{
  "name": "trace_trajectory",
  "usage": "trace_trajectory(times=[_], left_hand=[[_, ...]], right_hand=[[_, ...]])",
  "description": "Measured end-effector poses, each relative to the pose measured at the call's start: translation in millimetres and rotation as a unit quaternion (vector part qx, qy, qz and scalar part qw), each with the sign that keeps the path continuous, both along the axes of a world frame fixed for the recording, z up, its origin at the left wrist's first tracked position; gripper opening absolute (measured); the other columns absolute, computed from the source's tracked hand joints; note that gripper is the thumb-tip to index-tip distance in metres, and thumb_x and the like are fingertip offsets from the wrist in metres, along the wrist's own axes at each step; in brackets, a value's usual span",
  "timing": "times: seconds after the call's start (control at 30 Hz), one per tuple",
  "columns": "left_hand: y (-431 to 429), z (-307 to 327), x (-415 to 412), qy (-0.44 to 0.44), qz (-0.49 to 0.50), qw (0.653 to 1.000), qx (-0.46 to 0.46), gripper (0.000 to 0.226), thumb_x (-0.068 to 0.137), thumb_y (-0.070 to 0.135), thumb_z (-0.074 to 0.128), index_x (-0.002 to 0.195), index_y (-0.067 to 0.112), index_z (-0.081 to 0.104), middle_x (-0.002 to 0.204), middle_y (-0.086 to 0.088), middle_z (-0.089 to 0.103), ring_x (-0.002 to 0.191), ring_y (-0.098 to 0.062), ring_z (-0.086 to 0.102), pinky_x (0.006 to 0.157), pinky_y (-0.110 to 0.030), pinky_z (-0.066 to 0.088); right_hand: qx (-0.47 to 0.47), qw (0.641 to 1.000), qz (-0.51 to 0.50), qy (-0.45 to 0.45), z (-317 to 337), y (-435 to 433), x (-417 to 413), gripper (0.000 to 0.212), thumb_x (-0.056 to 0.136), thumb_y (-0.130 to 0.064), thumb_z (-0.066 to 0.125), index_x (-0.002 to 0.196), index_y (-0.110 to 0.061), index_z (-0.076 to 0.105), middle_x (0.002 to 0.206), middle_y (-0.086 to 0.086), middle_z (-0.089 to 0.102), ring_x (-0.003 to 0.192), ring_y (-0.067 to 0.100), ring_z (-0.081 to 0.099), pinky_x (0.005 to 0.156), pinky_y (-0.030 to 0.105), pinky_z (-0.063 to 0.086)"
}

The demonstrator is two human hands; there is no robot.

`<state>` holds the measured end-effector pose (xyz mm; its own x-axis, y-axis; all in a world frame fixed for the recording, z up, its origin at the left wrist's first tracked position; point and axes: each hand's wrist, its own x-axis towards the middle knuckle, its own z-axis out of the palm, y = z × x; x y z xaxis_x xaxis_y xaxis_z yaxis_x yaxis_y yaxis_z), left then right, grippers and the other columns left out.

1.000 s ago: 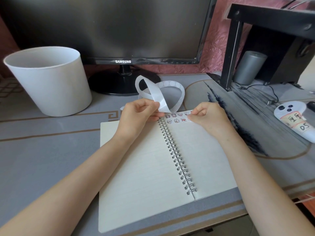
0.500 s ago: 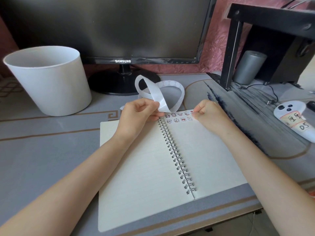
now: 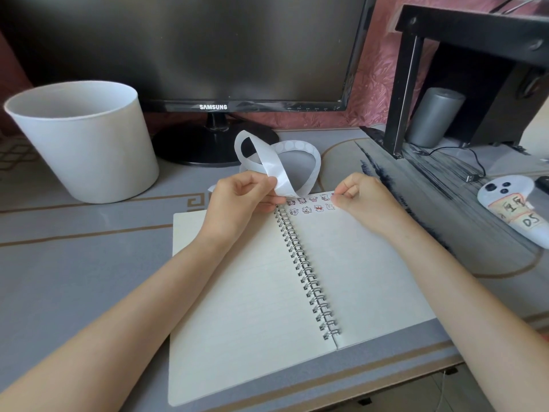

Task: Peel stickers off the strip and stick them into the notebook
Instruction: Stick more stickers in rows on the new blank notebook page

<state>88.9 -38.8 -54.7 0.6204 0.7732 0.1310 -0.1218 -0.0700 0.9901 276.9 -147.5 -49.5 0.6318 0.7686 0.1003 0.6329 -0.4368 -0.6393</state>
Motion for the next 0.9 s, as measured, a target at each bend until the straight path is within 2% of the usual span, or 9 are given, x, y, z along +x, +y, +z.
trace_trajectory(times=[0.07, 0.13, 0.23, 0.33, 0.43, 0.5, 0.6, 0.7, 0.9], left_hand=[[0, 0, 0, -0.001, 0.000, 1.000, 0.001, 0.014, 0.093, 0.013, 0.058, 0.082, 0.005, 0.062, 0.086, -0.017, 0.067, 0.080, -0.023, 0.072, 0.074, -0.029, 0.056], [0, 1, 0, -0.001, 0.000, 1.000, 0.002, 0.014, 0.093, 0.014, 0.058, 0.083, 0.004, 0.061, 0.085, -0.017, 0.066, 0.080, -0.023, 0.072, 0.073, -0.029, 0.056], [0, 1, -1, -0.001, -0.001, 1.000, 0.002, 0.014, 0.094, 0.014, 0.057, 0.086, 0.003, 0.061, 0.088, -0.020, 0.067, 0.080, -0.023, 0.072, 0.073, -0.029, 0.056], [-1, 2, -1, -0.004, -0.010, 1.000, 0.007, 0.015, 0.095, 0.013, 0.056, 0.085, 0.003, 0.061, 0.086, -0.018, 0.066, 0.077, -0.020, 0.073, 0.071, -0.028, 0.056], [-3, 4, -1, -0.009, -0.022, 1.000, 0.009, 0.014, 0.095, 0.014, 0.056, 0.084, 0.006, 0.061, 0.079, -0.011, 0.066, 0.074, -0.018, 0.072, 0.067, -0.027, 0.056], [-4, 4, -1, -0.009, -0.032, 0.999, 0.013, 0.015, 0.095, 0.015, 0.055, 0.086, 0.007, 0.063, 0.080, -0.008, 0.069, 0.074, -0.018, 0.072, 0.065, -0.027, 0.056], [-5, 5, -1, -0.003, -0.048, 0.999, 0.025, 0.019, 0.096, 0.020, 0.052, 0.087, 0.010, 0.065, 0.080, 0.002, 0.072, 0.076, -0.018, 0.072, 0.065, -0.028, 0.055], [-5, 4, -2, 0.015, -0.067, 0.996, 0.054, 0.015, 0.094, 0.017, 0.056, 0.090, 0.009, 0.067, 0.083, 0.001, 0.074, 0.079, -0.016, 0.072, 0.067, -0.027, 0.055], [-5, 1, -2, 0.010, -0.062, 0.995, 0.072, 0.009, 0.090, 0.013, 0.061, 0.086, 0.010, 0.068, 0.078, -0.003, 0.074, 0.078, -0.014, 0.072, 0.066, -0.025, 0.055]], right_hand=[[0.072, 0.997, 0.028, 0.027, 4, 1, -8, 0.012, 0.087, -0.035, 0.062, 0.080, -0.026, 0.059, 0.076, -0.008, 0.062, 0.067, 0.011, 0.056, 0.072, 0.030, 0.044], [0.144, 0.986, 0.077, 0.026, 8, 0, -21, 0.014, 0.085, -0.042, 0.063, 0.082, -0.028, 0.063, 0.079, -0.010, 0.066, 0.069, 0.005, 0.057, 0.070, 0.027, 0.044], [0.190, 0.969, 0.155, -0.005, 13, 1, -41, 0.011, 0.080, -0.030, 0.073, 0.085, -0.023, 0.067, 0.080, -0.014, 0.064, 0.067, 0.000, 0.052, 0.063, 0.012, 0.034], [0.198, 0.960, 0.176, -0.094, 10, 4, -48, 0.013, 0.076, -0.025, 0.075, 0.085, -0.024, 0.066, 0.081, -0.014, 0.060, 0.072, 0.004, 0.053, 0.062, 0.012, 0.033], [0.201, 0.952, 0.174, -0.149, 6, 4, -51, 0.009, 0.078, -0.023, 0.072, 0.085, -0.024, 0.066, 0.078, -0.012, 0.058, 0.072, 0.003, 0.056, 0.064, 0.020, 0.039], [0.212, 0.957, 0.162, -0.118, 6, 4, -53, 0.007, 0.079, -0.017, 0.072, 0.085, -0.019, 0.068, 0.073, -0.014, 0.056, 0.066, -0.002, 0.054, 0.063, 0.012, 0.035], [0.236, 0.962, 0.137, 0.013, 9, 5, -54, 0.009, 0.080, -0.009, 0.073, 0.084, -0.016, 0.069, 0.071, -0.016, 0.059, 0.060, -0.008, 0.053, 0.061, 0.008, 0.037], [0.254, 0.952, 0.146, 0.083, 11, 4, -54, 0.015, 0.080, -0.007, 0.072, 0.083, -0.021, 0.067, 0.074, -0.012, 0.065, 0.060, -0.005, 0.056, 0.062, 0.012, 0.042], [0.260, 0.945, 0.159, 0.120, 8, 6, -55, 0.020, 0.081, -0.002, 0.070, 0.081, -0.022, 0.067, 0.072, -0.007, 0.067, 0.063, 0.006, 0.059, 0.063, 0.026, 0.053]])
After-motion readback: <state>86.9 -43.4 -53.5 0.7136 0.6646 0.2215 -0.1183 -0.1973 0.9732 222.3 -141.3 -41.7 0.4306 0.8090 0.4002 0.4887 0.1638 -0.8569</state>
